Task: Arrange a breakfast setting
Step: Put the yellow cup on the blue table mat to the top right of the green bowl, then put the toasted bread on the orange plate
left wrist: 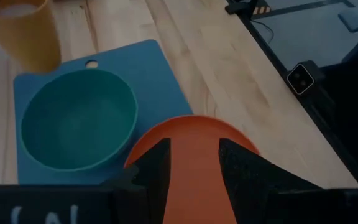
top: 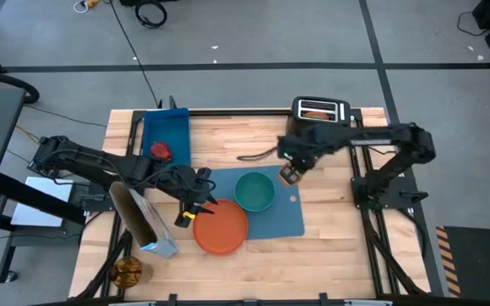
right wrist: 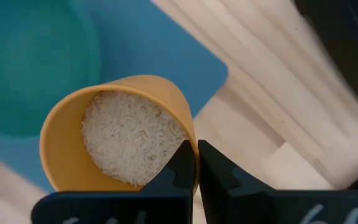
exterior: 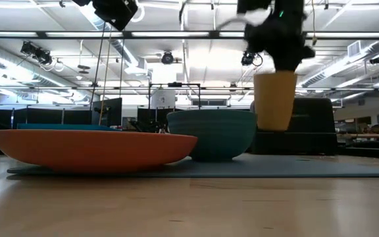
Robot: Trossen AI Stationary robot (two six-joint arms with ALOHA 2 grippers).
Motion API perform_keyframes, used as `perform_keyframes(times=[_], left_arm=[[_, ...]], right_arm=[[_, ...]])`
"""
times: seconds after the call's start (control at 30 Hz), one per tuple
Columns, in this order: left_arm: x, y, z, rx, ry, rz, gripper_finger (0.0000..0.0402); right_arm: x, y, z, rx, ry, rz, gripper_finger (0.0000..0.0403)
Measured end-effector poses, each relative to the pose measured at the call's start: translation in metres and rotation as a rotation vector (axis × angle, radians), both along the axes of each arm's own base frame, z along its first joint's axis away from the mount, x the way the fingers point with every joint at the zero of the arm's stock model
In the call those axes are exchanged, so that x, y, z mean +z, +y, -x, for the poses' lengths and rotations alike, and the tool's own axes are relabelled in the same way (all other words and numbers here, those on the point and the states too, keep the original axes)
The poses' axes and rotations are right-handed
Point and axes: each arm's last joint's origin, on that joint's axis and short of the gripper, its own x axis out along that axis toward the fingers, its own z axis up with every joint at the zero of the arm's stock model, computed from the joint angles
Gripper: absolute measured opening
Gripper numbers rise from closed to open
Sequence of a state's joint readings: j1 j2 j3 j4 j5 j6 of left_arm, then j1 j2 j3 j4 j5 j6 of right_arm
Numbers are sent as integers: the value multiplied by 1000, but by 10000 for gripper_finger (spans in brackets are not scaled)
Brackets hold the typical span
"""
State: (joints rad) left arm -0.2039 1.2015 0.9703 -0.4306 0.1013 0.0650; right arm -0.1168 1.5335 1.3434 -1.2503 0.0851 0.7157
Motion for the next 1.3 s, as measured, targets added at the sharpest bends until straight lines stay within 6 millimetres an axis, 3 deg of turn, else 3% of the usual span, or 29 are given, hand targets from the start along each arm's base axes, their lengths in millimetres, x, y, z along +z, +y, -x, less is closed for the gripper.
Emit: perform_keyframes(times=[0.23, 0.5, 1.03, 1.3], left_arm=[[0, 0, 0, -14, -1, -17, 144], [0, 0, 0, -17, -2, -20, 144], [0, 0, 0, -16, -7, -19, 144], [0, 0, 0, -34, -8, -41, 144]], right_arm=[[-25, -36, -18, -28, 9, -55, 13], [-44, -64, -20, -82, 55, -109, 13], [-49, -70, -25, -33, 32, -140, 44], [-36, -66, -17, 7, 5, -136, 113]])
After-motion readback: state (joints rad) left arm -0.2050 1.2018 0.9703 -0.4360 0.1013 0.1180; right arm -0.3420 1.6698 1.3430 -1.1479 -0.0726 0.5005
